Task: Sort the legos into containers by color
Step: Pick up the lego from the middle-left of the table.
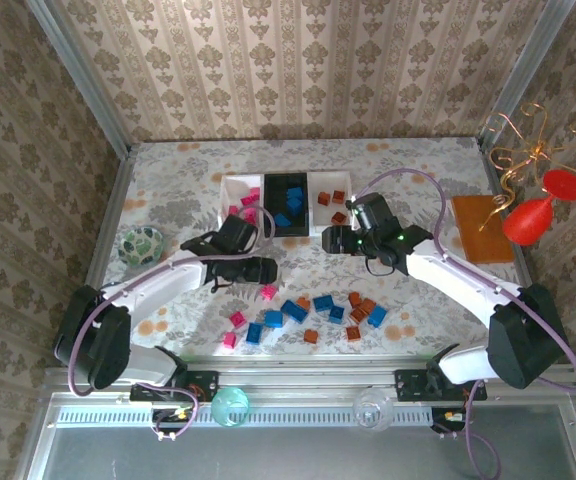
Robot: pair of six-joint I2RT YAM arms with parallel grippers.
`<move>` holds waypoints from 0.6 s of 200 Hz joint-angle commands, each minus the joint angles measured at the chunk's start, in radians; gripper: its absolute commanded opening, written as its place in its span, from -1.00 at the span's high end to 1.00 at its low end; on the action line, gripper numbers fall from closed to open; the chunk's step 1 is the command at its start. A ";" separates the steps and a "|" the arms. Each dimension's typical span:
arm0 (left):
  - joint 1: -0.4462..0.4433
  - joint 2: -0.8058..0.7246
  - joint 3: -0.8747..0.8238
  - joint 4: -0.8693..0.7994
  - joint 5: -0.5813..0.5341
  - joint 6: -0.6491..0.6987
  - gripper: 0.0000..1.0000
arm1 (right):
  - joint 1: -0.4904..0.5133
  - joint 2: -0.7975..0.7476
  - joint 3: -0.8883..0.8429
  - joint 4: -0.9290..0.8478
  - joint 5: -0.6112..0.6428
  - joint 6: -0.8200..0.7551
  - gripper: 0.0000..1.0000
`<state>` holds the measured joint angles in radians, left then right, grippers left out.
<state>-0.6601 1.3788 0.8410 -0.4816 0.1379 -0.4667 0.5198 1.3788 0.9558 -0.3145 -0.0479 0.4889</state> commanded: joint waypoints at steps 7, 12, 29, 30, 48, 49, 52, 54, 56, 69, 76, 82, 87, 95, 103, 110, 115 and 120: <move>-0.039 0.010 -0.026 -0.015 0.003 0.009 -0.48 | 0.008 -0.014 -0.007 0.005 -0.012 -0.025 -0.52; -0.048 0.022 -0.024 -0.010 0.000 0.012 -0.47 | 0.008 -0.015 -0.006 0.003 -0.011 -0.026 -0.52; -0.079 0.069 -0.008 0.000 -0.014 0.024 -0.44 | 0.008 -0.019 0.000 -0.004 -0.004 -0.026 -0.52; -0.081 0.072 -0.007 0.000 -0.015 0.024 -0.44 | 0.009 -0.019 0.001 -0.004 -0.003 -0.026 -0.52; -0.101 0.115 0.008 0.001 -0.028 0.032 -0.40 | 0.009 -0.028 0.004 -0.014 0.009 -0.027 -0.52; -0.102 0.117 0.008 0.001 -0.029 0.033 -0.40 | 0.009 -0.029 0.004 -0.015 0.010 -0.027 -0.52; -0.104 0.123 0.010 0.003 -0.031 0.036 -0.39 | 0.009 -0.031 0.004 -0.017 0.011 -0.028 -0.52; -0.105 0.126 0.011 0.003 -0.033 0.036 -0.39 | 0.009 -0.032 0.003 -0.018 0.013 -0.029 -0.52; -0.106 0.130 0.013 0.003 -0.035 0.037 -0.38 | 0.009 -0.033 0.003 -0.018 0.014 -0.028 -0.52; -0.111 0.154 0.020 0.003 -0.051 0.043 -0.34 | 0.009 -0.039 0.001 -0.020 0.020 -0.030 -0.52; -0.113 0.165 0.024 0.005 -0.057 0.049 -0.30 | 0.009 -0.041 -0.001 -0.022 0.021 -0.030 -0.52; -0.113 0.175 0.026 0.007 -0.062 0.051 -0.27 | 0.009 -0.041 -0.001 -0.022 0.023 -0.030 -0.52; -0.113 0.180 0.028 0.010 -0.064 0.052 -0.23 | 0.009 -0.041 0.000 -0.021 0.023 -0.030 -0.52; -0.114 0.190 0.028 0.019 -0.066 0.056 -0.17 | 0.009 -0.041 -0.001 -0.021 0.024 -0.029 -0.52; -0.115 0.198 0.030 0.026 -0.063 0.059 -0.10 | 0.010 -0.039 0.000 -0.021 0.026 -0.029 -0.52; -0.113 0.205 0.033 0.032 -0.061 0.061 -0.04 | 0.009 -0.038 0.000 -0.020 0.027 -0.028 -0.52; -0.114 0.209 0.035 0.036 -0.058 0.063 0.00 | 0.009 -0.038 0.001 -0.020 0.028 -0.028 -0.52; -0.115 0.213 0.036 0.039 -0.057 0.065 0.03 | 0.009 -0.037 0.001 -0.020 0.030 -0.027 -0.52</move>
<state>-0.7708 1.5723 0.8482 -0.4595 0.0944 -0.4248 0.5247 1.3609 0.9562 -0.3180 -0.0479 0.4736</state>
